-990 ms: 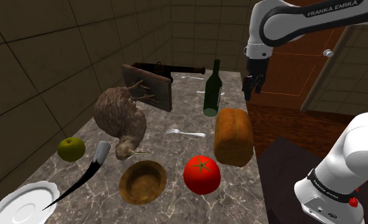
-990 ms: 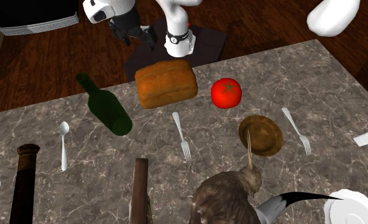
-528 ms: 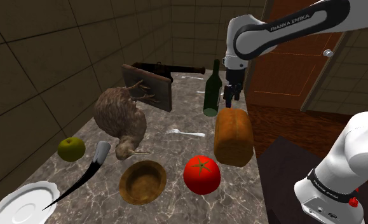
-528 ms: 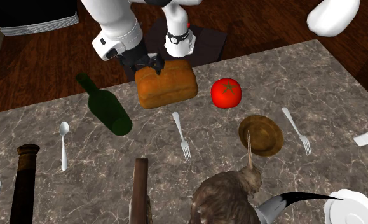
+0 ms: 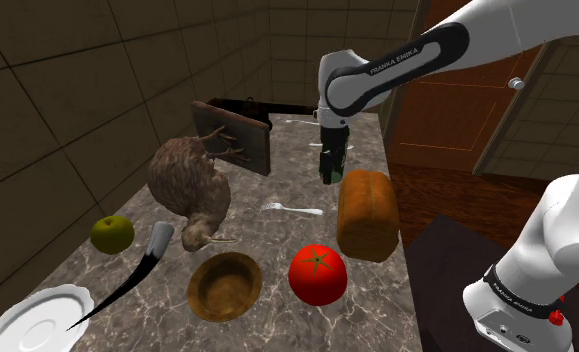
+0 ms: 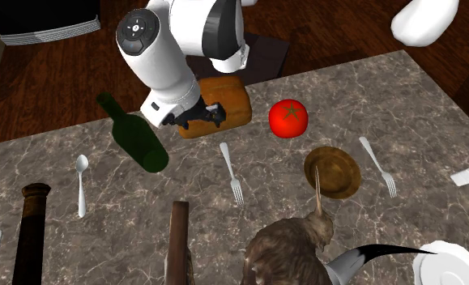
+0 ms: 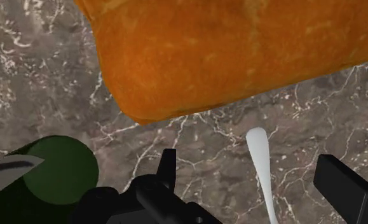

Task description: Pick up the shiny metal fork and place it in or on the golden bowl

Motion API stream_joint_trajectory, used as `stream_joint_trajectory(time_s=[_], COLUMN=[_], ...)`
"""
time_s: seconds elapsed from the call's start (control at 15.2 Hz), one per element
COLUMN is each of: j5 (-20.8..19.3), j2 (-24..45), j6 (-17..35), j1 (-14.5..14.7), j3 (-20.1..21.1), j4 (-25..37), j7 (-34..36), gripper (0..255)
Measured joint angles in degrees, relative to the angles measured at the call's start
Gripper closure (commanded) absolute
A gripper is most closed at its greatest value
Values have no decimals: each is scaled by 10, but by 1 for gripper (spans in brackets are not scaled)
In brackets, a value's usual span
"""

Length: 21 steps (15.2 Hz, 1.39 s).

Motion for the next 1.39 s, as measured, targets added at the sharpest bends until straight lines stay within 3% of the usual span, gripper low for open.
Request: stream_joint_trajectory(time_s=[0.66, 1.39], j5=[22, 27], j2=[183, 217], j6=[32, 85], j1=[30, 36], j3=[41, 47], j4=[153, 135], j7=[-65, -72], gripper=[0, 0])
